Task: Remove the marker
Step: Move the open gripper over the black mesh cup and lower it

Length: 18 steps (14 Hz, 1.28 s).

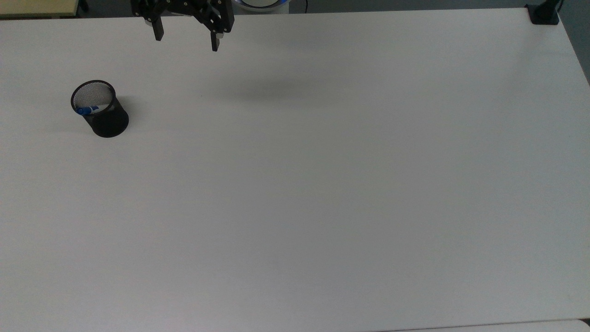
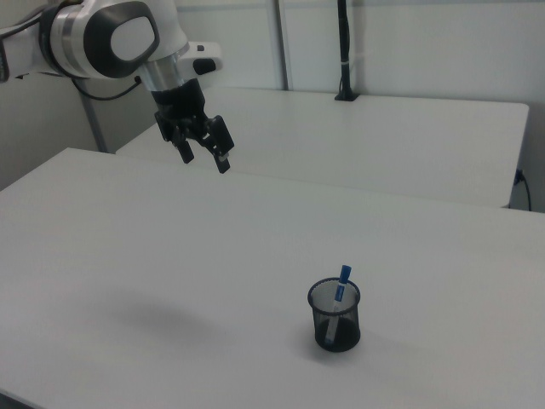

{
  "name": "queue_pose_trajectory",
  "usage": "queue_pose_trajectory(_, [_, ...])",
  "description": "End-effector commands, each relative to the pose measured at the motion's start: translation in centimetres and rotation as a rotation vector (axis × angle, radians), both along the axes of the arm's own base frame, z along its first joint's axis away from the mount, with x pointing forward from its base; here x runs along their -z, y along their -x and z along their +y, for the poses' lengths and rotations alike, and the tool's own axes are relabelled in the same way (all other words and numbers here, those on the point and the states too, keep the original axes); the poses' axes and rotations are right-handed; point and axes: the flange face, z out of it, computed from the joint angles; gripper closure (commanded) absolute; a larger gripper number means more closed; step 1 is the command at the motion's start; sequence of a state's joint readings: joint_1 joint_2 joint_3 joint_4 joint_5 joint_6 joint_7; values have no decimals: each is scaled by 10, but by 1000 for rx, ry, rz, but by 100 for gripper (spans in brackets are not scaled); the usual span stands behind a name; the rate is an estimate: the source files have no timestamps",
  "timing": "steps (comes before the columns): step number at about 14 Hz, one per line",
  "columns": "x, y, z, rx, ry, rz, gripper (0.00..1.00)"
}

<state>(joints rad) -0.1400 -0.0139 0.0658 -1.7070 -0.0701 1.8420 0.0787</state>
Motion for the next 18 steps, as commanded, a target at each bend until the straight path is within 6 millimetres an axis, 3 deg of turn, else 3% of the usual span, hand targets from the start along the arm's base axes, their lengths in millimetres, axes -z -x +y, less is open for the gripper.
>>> queue_pose_trajectory(1, [-5,2,2,-10,7,-4,0])
queue_pose_trajectory(7, [-4,2,2,-10,5,-2,0])
queue_pose_trajectory(10, [-7,4,-11,-38,13,-2,0])
queue_pose_trajectory(13, [-2,12,-49,-143,47,53,0])
queue_pose_trajectory(15, [7,23,-100,-254,123,109,0])
queue_pose_trajectory(18, [39,30,-154,-234,144,133,0])
